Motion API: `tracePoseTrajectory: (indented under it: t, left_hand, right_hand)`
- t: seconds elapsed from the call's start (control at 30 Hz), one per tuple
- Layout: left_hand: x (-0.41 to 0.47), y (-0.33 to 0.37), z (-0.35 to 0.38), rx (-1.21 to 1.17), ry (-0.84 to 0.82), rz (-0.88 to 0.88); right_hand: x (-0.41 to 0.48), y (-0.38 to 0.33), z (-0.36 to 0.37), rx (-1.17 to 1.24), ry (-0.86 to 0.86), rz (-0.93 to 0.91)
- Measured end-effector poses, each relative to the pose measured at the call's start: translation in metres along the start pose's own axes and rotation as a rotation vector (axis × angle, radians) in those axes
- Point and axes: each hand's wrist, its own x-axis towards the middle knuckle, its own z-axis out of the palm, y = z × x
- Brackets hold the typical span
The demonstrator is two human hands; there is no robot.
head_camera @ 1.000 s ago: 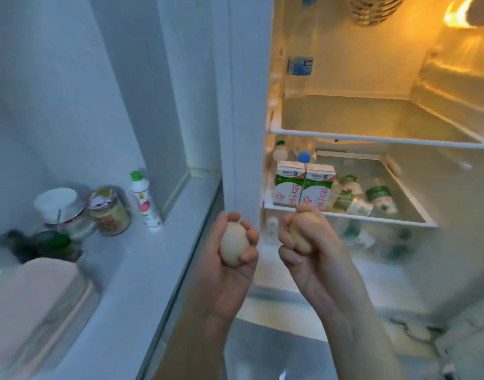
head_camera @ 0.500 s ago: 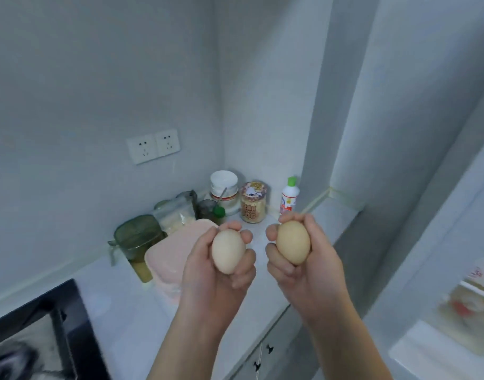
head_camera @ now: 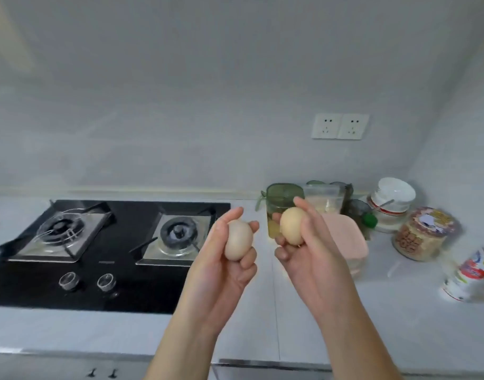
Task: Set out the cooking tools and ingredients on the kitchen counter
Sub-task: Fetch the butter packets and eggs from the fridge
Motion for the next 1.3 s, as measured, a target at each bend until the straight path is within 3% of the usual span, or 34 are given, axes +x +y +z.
tracePoseTrajectory:
  t: [0.2,0.5,1.3]
  left_hand:
    - [-0.032,0.06,-0.069,-0.042,0.126,0.217]
    - [-0.088,0.168,-0.183,0.063,0.318,0.489]
    - [-0.111,0.342,-0.398,0.05,0.789,0.664]
  right_hand:
    - [0.014,0.059,0.069,0.048,-0.161,0.195]
    - [0.005,0.162,0.19,-0.045,-0.401,0.268]
    - [0.093,0.403,0.41,-0.225,-0.734,0.572]
